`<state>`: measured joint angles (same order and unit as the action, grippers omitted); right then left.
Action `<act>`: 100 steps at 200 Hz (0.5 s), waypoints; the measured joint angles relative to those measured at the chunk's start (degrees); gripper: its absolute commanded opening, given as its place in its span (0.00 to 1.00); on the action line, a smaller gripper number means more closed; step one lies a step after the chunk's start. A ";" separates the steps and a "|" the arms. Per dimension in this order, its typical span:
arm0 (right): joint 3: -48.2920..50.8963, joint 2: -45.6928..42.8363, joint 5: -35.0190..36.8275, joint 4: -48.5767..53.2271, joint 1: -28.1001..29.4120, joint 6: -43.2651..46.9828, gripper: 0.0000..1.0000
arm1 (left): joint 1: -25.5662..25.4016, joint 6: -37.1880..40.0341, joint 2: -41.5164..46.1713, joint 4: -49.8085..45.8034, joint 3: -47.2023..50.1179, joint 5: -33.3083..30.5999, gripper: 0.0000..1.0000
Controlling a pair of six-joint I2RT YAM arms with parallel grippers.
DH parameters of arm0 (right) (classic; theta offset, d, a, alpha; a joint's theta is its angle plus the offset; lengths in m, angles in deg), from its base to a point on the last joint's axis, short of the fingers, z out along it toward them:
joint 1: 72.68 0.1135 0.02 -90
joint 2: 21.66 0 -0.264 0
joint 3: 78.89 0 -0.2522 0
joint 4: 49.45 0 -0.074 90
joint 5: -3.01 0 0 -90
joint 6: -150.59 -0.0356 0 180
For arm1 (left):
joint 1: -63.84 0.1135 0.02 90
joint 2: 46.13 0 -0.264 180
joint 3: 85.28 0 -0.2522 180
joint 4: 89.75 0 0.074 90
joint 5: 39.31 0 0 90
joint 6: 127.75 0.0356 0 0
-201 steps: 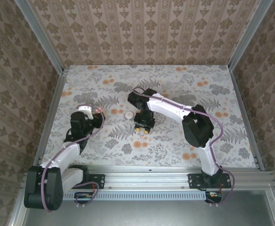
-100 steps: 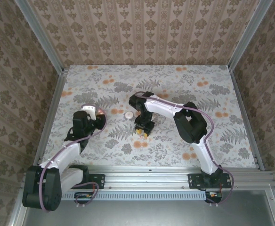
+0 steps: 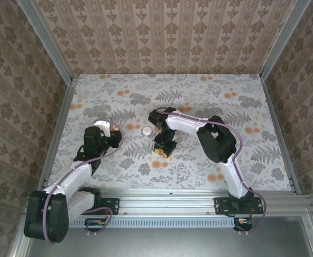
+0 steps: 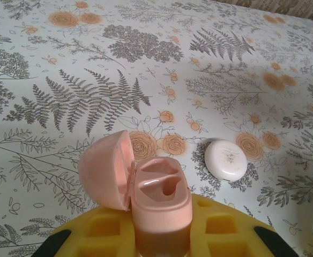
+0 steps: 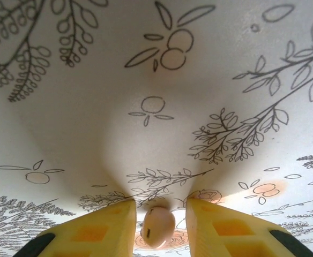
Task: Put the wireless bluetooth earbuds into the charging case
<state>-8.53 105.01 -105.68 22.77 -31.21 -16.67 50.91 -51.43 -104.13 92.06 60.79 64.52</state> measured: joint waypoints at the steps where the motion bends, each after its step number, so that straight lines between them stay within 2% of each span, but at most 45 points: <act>1: 0.00 0.00 0.00 -0.02 -0.02 0.00 0.29 | -0.04 0.00 0.00 0.00 0.00 -0.02 0.09; 31: 0.00 0.00 0.00 -0.31 0.09 -0.76 0.27 | -0.17 0.04 0.00 0.00 0.00 -0.22 0.10; 73: 0.00 0.00 0.15 -0.46 0.48 -1.51 0.30 | -0.20 0.04 0.13 -0.04 0.00 -0.42 0.09; 100: 0.07 -0.11 0.39 -0.63 0.92 -2.29 0.27 | -0.52 0.04 1.01 -0.20 0.00 -0.46 0.10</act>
<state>-8.47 104.90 -105.29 22.14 -30.29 -18.96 50.39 -51.38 -103.12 91.87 60.79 64.06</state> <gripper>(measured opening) 0.280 0.194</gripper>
